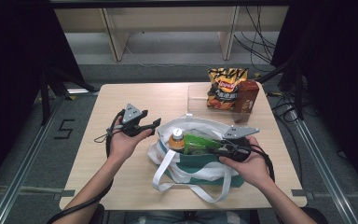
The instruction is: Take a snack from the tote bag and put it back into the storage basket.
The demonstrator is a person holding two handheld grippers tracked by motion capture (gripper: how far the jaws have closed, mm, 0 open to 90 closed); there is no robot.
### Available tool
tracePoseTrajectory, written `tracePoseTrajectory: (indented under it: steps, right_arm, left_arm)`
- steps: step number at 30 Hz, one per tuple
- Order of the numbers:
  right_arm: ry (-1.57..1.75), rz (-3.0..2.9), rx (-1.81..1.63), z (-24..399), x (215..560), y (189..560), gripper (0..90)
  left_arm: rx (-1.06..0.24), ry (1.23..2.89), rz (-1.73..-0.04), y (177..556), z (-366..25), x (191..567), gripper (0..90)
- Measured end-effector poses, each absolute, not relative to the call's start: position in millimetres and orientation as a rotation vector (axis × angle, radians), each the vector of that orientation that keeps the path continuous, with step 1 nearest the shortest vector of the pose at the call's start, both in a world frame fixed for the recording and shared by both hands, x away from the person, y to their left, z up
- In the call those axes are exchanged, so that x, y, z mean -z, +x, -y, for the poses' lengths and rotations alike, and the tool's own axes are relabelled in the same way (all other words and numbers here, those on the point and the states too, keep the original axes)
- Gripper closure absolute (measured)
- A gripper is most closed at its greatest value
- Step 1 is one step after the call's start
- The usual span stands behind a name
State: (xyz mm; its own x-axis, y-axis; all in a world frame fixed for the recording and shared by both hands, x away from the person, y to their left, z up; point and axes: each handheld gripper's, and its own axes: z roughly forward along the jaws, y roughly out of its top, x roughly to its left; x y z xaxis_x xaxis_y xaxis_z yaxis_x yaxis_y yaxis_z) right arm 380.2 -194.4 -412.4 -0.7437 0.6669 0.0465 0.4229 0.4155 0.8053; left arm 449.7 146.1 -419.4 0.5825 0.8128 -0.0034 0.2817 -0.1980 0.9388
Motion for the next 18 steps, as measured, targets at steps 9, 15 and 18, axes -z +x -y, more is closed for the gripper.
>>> tracePoseTrajectory:
  steps: [9, 15, 18]
  right_arm:
    - [0.811, -2.387, -1.173, 195.2, 409.3, 378.0, 88.2]
    - [0.764, -2.368, -1.17, 193.6, 404.3, 373.1, 90.0]
    - [0.738, -2.35, -1.17, 194.2, 398.6, 371.9, 90.0]
  left_arm:
    - [-0.626, 1.753, -0.907, 450.1, -146.7, 419.6, 35.6]
    - [-0.631, 1.752, -0.906, 450.1, -148.6, 418.6, 35.6]
    - [-0.63, 1.749, -0.908, 450.0, -149.2, 417.9, 35.6]
